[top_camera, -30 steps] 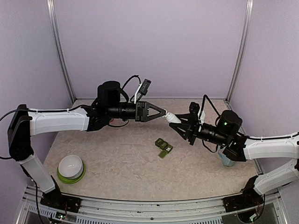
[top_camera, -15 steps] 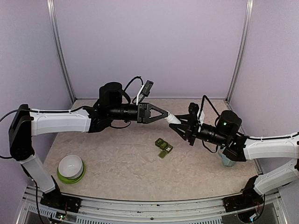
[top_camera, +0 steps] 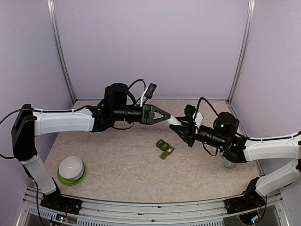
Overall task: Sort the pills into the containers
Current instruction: Close the lid of the pill bottle.
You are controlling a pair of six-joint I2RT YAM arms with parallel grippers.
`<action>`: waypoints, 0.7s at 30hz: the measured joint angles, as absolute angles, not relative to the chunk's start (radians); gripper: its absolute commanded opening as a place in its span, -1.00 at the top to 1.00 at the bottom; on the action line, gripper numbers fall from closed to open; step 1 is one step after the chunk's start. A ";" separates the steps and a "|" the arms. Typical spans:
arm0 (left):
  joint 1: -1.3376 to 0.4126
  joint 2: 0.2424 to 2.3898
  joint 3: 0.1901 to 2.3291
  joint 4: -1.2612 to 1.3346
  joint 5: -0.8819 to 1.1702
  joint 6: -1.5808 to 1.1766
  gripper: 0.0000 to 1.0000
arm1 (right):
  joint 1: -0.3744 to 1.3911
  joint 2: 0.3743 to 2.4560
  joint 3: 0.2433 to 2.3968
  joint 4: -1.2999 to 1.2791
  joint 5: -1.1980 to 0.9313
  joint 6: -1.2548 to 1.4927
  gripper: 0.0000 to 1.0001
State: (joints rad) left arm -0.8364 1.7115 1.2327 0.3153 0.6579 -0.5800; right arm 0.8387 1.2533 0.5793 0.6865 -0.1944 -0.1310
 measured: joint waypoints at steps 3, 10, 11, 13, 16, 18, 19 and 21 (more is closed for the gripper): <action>-0.836 1.720 1.241 0.299 0.648 -0.585 0.39 | 0.851 1.253 0.579 0.673 -0.149 -0.158 0.79; -0.831 1.747 1.255 0.260 0.648 -0.615 0.40 | 0.911 1.258 0.579 0.629 0.011 -0.265 0.79; -0.830 1.752 1.256 0.256 0.650 -0.622 0.40 | 0.923 1.262 0.579 0.627 0.038 -0.282 0.79; -0.828 1.763 1.256 0.256 0.669 -0.643 0.41 | 0.947 1.271 0.581 0.624 0.093 -0.324 0.79; -0.817 1.784 1.256 0.264 0.706 -0.671 0.42 | 0.973 1.284 0.581 0.617 0.162 -0.374 0.80; -0.815 1.794 1.255 0.269 0.714 -0.683 0.42 | 0.982 1.289 0.581 0.611 0.189 -0.390 0.80; -0.814 1.795 1.254 0.273 0.716 -0.688 0.42 | 0.985 1.291 0.581 0.611 0.198 -0.394 0.80; -0.813 1.796 1.245 0.297 0.717 -0.698 0.41 | 0.989 1.290 0.581 0.613 0.207 -0.395 0.80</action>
